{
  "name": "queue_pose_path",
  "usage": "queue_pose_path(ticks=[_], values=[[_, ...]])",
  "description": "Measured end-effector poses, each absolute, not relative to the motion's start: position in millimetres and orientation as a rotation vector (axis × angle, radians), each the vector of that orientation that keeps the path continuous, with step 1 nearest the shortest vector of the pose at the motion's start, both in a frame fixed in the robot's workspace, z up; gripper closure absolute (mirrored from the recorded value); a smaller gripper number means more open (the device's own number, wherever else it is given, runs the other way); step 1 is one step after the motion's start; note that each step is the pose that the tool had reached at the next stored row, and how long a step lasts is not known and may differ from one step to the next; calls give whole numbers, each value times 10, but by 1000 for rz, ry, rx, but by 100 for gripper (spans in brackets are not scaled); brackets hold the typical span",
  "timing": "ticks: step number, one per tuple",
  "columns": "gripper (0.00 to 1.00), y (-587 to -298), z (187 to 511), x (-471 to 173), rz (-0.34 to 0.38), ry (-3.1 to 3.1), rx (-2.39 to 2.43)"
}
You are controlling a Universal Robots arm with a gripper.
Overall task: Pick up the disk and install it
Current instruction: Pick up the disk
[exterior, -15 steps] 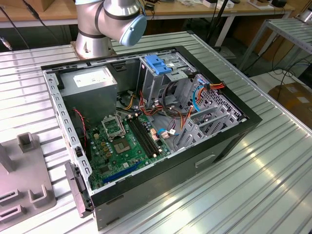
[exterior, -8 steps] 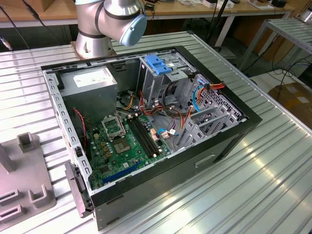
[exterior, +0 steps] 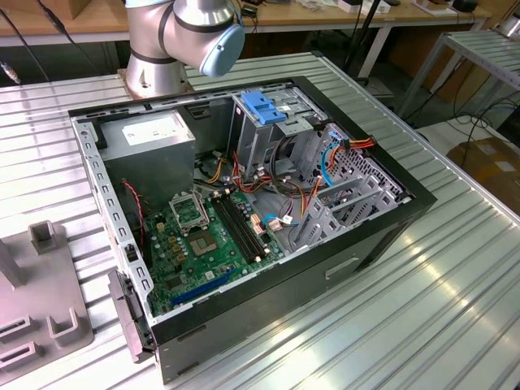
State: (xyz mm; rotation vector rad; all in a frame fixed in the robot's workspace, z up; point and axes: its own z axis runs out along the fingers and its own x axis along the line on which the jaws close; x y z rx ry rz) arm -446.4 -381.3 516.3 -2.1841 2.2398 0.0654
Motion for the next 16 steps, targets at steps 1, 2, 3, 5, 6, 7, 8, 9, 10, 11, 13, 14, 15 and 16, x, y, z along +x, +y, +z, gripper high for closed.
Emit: queue_pose_path(ticks=[1, 2, 3, 5, 6, 7, 8, 9, 10, 11, 13, 14, 15, 16], values=[[63, -3813, 5163, -4457, 65, 2240, -2184], [63, -3813, 5163, -4450, 65, 2240, -2184], [63, -3813, 5163, -4442, 65, 2240, -2184], [63, -3813, 5163, -4427, 65, 2240, -2184], [63, -3813, 5163, -4413, 65, 2240, -2184], [63, -3813, 5163, -4392, 65, 2240, -2184], [63, -3813, 5163, -4375, 65, 2240, -2184], [63, -3812, 5164, -4369, 66, 2240, -2184], [63, -3813, 5163, -4363, 65, 2240, -2184], [63, -3813, 5163, -4352, 65, 2240, -2184], [63, -3813, 5163, -4331, 65, 2240, -2184], [63, -3813, 5163, -4324, 65, 2240, -2184], [63, -3813, 5163, -4317, 65, 2240, -2184], [63, -3813, 5163, -4310, 65, 2240, -2184]])
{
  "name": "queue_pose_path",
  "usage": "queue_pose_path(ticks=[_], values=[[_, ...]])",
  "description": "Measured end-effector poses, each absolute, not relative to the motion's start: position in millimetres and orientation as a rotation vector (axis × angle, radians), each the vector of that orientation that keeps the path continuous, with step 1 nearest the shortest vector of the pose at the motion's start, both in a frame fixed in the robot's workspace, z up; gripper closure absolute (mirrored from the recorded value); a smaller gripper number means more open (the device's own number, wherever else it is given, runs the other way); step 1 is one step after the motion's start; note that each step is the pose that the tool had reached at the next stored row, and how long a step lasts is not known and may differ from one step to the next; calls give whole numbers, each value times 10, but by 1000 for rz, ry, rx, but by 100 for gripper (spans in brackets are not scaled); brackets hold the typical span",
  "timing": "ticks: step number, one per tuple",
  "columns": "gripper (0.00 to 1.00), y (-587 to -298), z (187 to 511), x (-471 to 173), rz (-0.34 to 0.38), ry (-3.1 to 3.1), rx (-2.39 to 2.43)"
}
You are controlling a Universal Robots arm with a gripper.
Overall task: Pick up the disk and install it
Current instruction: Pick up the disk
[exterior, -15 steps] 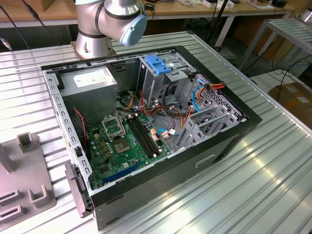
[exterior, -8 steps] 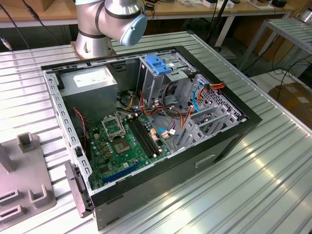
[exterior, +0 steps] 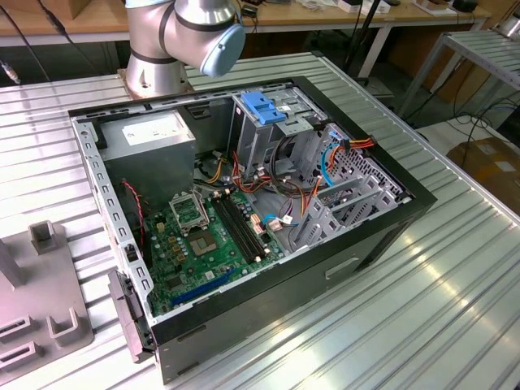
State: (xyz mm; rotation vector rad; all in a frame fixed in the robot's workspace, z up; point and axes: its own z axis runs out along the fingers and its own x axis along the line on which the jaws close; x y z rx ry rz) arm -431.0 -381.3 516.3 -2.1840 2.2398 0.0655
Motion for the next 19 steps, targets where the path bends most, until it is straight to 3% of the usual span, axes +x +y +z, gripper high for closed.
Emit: queue_pose_path(ticks=[19], values=[[63, -3813, 5163, -4163, 65, 2240, -2184]])
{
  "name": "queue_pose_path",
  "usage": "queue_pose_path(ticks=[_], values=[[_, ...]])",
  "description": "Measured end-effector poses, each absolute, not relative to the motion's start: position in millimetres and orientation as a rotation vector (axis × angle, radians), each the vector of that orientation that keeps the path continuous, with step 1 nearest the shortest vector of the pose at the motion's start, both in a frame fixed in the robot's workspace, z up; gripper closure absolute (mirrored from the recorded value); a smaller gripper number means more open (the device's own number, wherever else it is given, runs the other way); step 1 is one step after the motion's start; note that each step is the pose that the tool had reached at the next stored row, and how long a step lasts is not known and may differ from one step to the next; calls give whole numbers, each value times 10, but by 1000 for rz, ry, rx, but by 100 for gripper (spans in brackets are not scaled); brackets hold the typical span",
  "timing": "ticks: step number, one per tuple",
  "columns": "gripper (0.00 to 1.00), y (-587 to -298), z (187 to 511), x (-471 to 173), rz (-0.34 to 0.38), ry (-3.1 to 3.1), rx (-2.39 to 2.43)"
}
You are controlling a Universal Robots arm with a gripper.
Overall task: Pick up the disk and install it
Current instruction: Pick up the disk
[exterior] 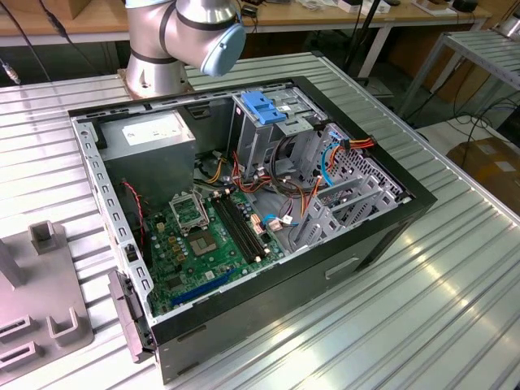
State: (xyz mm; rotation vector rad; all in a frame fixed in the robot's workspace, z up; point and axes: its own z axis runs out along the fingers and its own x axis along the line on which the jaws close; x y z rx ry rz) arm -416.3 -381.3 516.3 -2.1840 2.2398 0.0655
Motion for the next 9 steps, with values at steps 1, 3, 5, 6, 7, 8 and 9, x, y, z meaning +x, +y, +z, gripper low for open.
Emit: queue_pose_path(ticks=[1, 3, 5, 6, 7, 8, 9], values=[[63, -3813, 5163, -4157, 65, 2240, -2184], [63, -3813, 5163, -4081, 65, 2240, -2184], [63, -3813, 5163, -3947, 65, 2240, -2184], [63, -3813, 5163, -3928, 65, 2240, -2184], [63, -3813, 5163, -3911, 65, 2240, -2184], [63, -3813, 5163, -3887, 66, 2240, -2184], [63, -3813, 5163, -3863, 65, 2240, -2184]])
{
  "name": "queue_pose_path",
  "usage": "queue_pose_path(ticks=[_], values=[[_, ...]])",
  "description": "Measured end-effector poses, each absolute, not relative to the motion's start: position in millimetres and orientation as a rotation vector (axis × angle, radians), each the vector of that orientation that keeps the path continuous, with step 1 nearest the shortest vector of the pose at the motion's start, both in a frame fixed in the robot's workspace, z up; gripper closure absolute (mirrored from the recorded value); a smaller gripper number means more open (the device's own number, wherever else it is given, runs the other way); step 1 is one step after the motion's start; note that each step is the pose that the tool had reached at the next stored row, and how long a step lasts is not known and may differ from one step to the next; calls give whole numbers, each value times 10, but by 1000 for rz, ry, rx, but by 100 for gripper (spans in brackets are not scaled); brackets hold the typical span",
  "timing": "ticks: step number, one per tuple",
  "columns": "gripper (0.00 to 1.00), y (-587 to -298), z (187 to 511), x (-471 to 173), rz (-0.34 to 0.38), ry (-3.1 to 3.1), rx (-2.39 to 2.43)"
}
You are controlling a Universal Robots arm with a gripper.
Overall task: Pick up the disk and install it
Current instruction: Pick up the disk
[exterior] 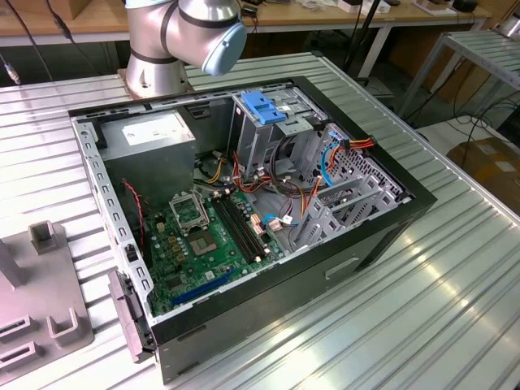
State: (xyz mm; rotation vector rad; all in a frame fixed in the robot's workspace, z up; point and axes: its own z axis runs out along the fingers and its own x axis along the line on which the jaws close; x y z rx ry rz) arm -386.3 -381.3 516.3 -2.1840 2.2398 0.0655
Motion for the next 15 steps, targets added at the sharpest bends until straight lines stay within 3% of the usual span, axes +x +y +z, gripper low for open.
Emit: queue_pose_path(ticks=[15], values=[[63, -3813, 5163, -3676, 65, 2240, -2184]])
